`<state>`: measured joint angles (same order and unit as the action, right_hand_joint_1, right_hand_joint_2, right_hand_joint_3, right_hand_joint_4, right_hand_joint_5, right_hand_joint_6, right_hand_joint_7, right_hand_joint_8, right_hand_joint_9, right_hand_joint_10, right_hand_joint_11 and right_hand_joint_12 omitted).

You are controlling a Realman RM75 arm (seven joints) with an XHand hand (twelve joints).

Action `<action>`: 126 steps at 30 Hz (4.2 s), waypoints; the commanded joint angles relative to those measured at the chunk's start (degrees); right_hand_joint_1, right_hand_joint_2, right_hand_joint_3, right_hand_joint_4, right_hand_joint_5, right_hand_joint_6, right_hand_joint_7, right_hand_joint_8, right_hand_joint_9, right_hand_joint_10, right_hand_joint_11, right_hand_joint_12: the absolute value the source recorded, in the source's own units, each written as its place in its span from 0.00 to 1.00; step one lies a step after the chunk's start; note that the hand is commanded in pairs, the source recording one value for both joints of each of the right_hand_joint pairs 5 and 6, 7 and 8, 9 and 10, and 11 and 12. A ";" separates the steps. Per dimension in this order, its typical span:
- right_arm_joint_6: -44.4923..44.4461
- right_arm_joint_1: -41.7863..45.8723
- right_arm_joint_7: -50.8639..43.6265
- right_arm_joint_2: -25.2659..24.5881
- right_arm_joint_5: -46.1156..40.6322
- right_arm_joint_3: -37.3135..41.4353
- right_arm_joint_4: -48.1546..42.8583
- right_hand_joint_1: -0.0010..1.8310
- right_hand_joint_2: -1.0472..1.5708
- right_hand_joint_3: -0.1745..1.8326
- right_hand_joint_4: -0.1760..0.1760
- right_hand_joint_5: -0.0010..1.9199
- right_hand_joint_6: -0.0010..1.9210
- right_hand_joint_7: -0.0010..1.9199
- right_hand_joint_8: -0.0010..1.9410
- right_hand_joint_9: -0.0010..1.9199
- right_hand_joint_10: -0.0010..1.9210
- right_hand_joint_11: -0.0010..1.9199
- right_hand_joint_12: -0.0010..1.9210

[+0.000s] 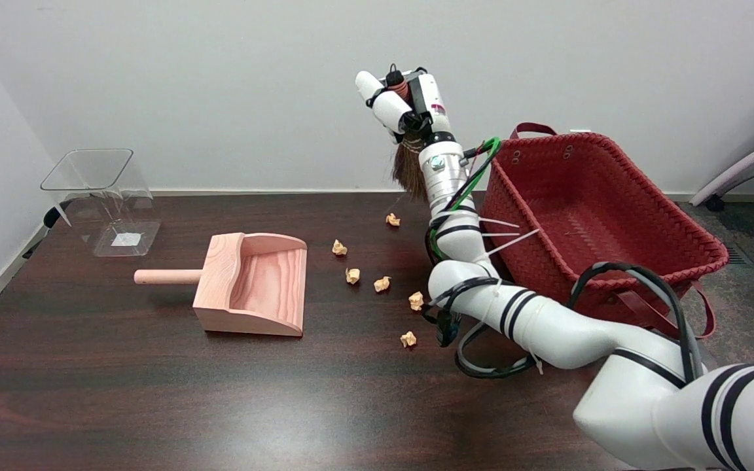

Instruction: Sweep the paper balls into the dustpan.

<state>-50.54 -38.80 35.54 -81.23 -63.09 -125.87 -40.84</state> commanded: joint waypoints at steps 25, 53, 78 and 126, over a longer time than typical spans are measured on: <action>5.09 -3.28 3.63 -9.81 2.42 -0.85 19.24 0.33 1.00 0.00 0.50 1.00 1.00 1.00 0.99 1.00 1.00 1.00 1.00; 5.10 9.09 -16.90 -3.66 -29.53 2.59 -18.07 0.43 1.00 0.03 0.50 1.00 1.00 1.00 0.99 1.00 1.00 1.00 1.00; 5.01 12.29 -4.60 0.42 -30.42 2.50 -30.39 0.42 1.00 0.06 0.50 1.00 1.00 1.00 0.99 1.00 1.00 1.00 1.00; 2.76 16.84 -18.26 -1.90 -10.60 -0.06 -21.26 0.43 1.00 0.09 0.50 1.00 1.00 1.00 0.99 1.00 1.00 1.00 1.00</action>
<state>-45.53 -22.59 18.20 -80.74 -85.52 -124.82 -73.22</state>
